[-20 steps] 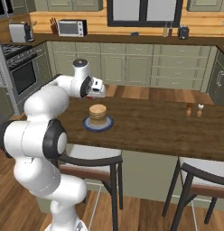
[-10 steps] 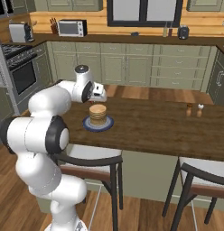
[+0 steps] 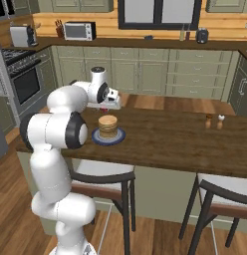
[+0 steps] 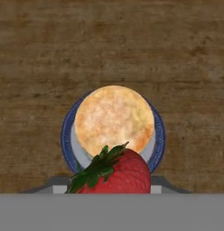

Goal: Take the strawberry from the fridge and place it on top of the pancake, located on the dining counter.

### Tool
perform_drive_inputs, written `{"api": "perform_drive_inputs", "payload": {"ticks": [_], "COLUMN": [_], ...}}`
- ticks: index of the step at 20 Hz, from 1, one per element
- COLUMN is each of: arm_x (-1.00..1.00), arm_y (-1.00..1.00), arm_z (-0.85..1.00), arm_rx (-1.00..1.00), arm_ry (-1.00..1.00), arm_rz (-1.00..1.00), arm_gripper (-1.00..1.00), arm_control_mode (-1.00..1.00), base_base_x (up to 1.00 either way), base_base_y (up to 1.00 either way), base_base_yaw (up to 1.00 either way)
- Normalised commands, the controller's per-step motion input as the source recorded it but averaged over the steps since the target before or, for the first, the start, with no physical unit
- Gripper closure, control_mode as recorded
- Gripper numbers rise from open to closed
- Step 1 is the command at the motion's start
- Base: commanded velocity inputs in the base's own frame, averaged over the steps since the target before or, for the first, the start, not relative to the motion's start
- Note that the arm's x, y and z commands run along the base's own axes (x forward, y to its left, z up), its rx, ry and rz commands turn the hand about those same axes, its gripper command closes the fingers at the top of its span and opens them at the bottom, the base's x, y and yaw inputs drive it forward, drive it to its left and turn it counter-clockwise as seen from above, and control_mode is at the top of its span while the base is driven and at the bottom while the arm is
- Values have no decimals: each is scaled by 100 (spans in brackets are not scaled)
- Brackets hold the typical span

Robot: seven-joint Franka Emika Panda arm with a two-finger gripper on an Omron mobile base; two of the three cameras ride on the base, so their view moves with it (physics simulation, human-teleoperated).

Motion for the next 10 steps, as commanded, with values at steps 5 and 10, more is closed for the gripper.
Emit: {"api": "perform_drive_inputs", "payload": {"ticks": [5,10], "arm_x": [29,28], "arm_y": [0,0], "arm_z": [-25,-30], "arm_rx": [0,-1], "arm_ry": [21,8], "arm_rz": [0,0], "arm_gripper": [100,100], "arm_control_mode": [-100,-100], "base_base_x": [0,0], "base_base_y": [0,0], "base_base_yaw": [0,0]}}
